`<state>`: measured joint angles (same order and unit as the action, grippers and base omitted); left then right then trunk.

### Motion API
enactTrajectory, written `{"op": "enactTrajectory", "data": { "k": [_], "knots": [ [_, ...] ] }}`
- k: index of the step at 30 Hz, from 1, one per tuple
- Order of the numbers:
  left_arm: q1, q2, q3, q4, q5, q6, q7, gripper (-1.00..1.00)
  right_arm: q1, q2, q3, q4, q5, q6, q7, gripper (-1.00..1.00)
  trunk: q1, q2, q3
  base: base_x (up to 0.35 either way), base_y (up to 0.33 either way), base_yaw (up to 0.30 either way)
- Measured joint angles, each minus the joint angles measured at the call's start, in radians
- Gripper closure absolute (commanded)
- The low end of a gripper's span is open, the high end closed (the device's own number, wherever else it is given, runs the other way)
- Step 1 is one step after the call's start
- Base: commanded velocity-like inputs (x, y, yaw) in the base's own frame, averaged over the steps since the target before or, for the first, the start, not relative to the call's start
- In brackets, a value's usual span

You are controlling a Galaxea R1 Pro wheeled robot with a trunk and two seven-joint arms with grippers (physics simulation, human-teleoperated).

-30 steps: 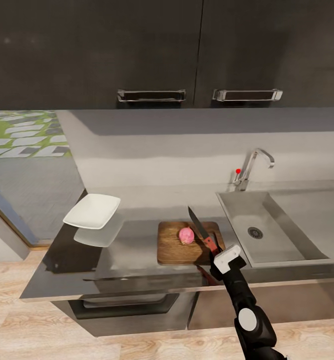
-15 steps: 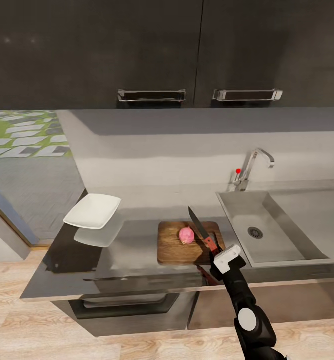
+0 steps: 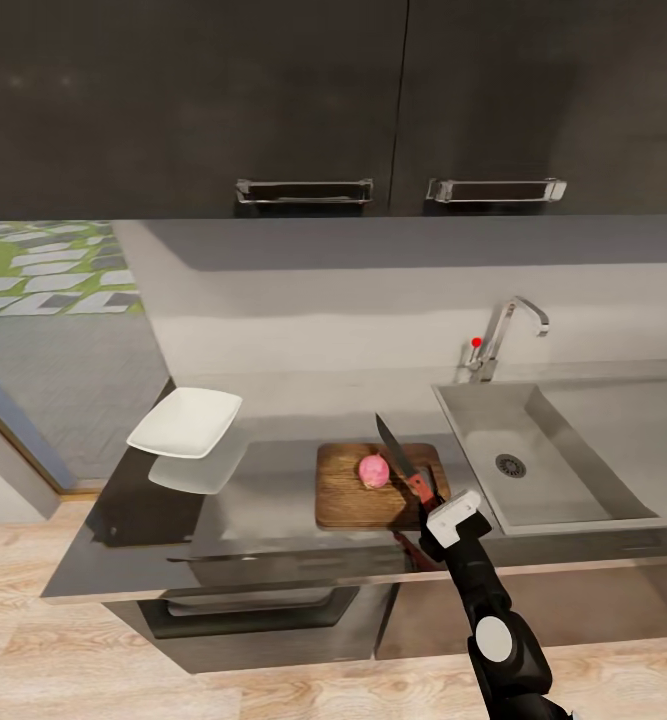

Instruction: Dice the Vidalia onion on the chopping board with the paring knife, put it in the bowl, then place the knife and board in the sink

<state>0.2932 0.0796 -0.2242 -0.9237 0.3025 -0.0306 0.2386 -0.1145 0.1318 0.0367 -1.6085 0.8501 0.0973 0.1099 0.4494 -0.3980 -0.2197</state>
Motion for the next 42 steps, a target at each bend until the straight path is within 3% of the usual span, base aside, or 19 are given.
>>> {"op": "enactTrajectory", "data": {
  "k": [4,13,42],
  "knots": [
    [0.000,0.000,0.000,0.000,0.000,0.000,0.000,-1.00,0.000,0.000,0.000,0.000,0.009,0.001,0.000,1.00,0.000,0.000,0.000,0.000,0.104,0.000],
    [0.000,0.000,0.000,0.003,0.000,0.000,0.000,-1.00,0.000,0.001,0.000,0.003,0.112,0.015,0.001,1.00,0.000,0.000,0.000,0.000,0.016,0.000],
    [0.000,0.000,0.000,0.003,0.000,0.000,0.000,-1.00,0.000,0.001,0.000,0.003,0.122,0.053,0.001,1.00,0.000,0.000,0.000,0.000,0.011,0.000]
  ]
}}
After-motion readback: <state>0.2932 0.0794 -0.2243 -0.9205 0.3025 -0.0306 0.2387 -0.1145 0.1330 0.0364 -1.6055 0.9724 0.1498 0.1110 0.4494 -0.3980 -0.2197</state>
